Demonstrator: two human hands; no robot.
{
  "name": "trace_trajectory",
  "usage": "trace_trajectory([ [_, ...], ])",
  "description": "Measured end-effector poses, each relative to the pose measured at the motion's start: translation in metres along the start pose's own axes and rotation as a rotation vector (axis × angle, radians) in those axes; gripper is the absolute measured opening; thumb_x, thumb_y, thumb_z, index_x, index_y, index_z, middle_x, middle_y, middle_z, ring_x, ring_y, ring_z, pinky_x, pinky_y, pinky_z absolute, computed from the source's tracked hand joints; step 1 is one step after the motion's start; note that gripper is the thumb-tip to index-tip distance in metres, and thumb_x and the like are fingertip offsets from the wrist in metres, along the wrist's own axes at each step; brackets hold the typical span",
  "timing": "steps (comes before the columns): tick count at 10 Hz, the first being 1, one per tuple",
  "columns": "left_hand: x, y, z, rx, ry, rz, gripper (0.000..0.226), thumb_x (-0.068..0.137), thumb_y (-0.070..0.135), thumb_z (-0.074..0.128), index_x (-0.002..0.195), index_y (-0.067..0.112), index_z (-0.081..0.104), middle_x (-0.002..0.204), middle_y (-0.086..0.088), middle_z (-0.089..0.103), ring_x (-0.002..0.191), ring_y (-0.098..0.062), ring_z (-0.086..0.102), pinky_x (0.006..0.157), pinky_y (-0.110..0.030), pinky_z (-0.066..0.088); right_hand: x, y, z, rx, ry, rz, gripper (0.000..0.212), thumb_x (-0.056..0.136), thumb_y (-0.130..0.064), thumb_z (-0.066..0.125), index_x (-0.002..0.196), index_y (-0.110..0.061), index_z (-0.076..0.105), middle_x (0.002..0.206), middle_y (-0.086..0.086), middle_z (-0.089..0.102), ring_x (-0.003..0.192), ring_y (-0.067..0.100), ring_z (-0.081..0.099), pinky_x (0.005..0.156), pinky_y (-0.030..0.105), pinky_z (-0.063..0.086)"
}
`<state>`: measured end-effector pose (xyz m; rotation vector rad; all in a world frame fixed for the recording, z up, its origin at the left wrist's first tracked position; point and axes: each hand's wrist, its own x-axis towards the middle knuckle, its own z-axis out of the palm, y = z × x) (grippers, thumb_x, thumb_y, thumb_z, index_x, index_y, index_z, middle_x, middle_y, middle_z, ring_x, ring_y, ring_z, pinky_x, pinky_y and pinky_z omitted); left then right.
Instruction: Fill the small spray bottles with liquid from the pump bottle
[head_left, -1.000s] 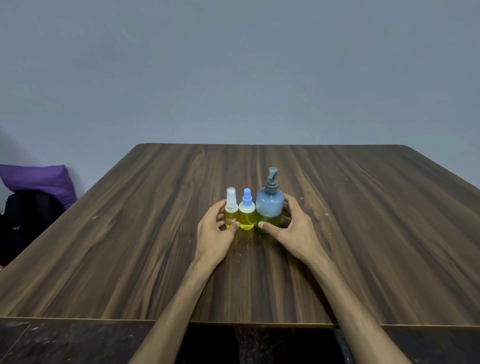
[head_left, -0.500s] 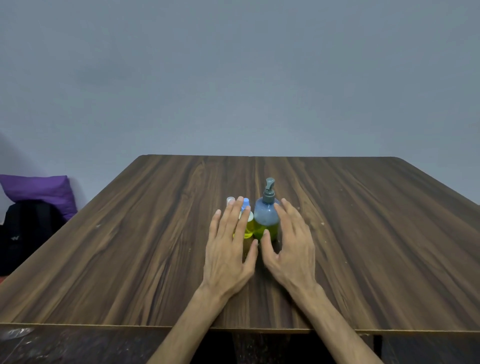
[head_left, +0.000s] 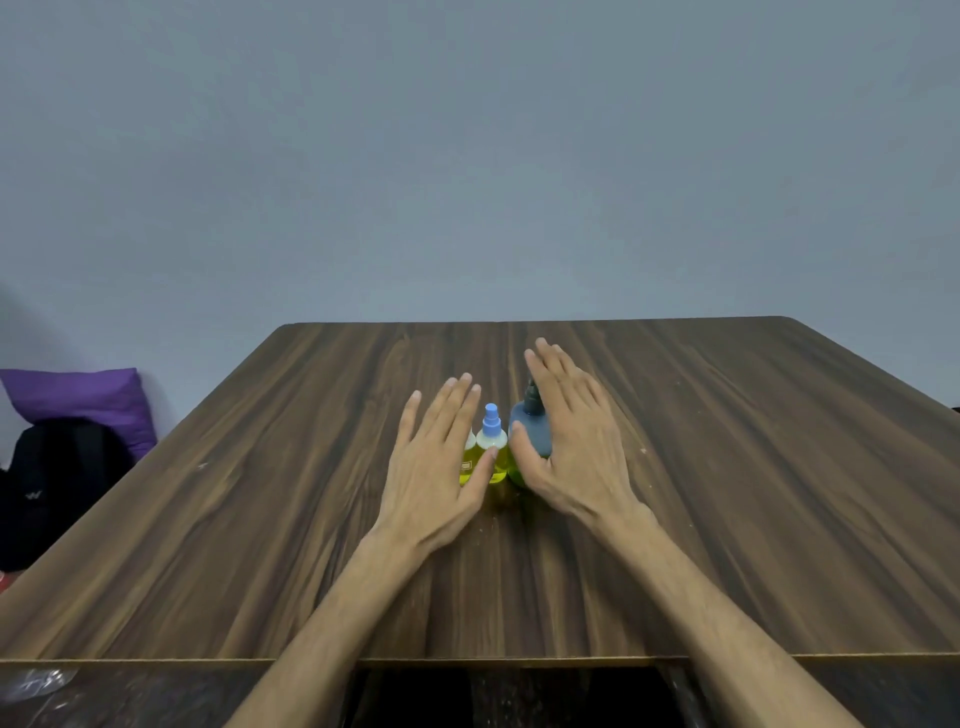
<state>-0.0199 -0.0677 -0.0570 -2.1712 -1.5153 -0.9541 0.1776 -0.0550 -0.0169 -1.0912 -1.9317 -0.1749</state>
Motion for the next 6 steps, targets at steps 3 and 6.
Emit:
trace_trajectory([
  [3,0.001,-0.003,0.005,-0.007,-0.048,0.026,0.069,0.108,0.056,0.034,0.166,0.018,0.035,0.174,0.002,0.028,0.162,-0.012,0.024,0.135,-0.046,0.008,0.001,0.001,-0.001,0.030,-0.054,0.030,0.074,0.092,-0.050,0.049,0.156,-0.014,0.045,0.162,0.003,0.043,0.150,0.018,0.039,0.121,0.048,0.039],
  [6,0.071,-0.011,0.004,-0.143,0.032,0.049,0.065,0.109,0.045,0.035,0.167,0.016,0.033,0.176,0.002,0.026,0.163,-0.006,0.017,0.135,-0.045,0.012,0.058,0.012,-0.009,0.082,-0.058,0.110,0.067,0.098,-0.056,0.038,0.153,-0.020,0.051,0.157,-0.007,0.051,0.146,0.004,0.042,0.121,0.033,0.037],
])
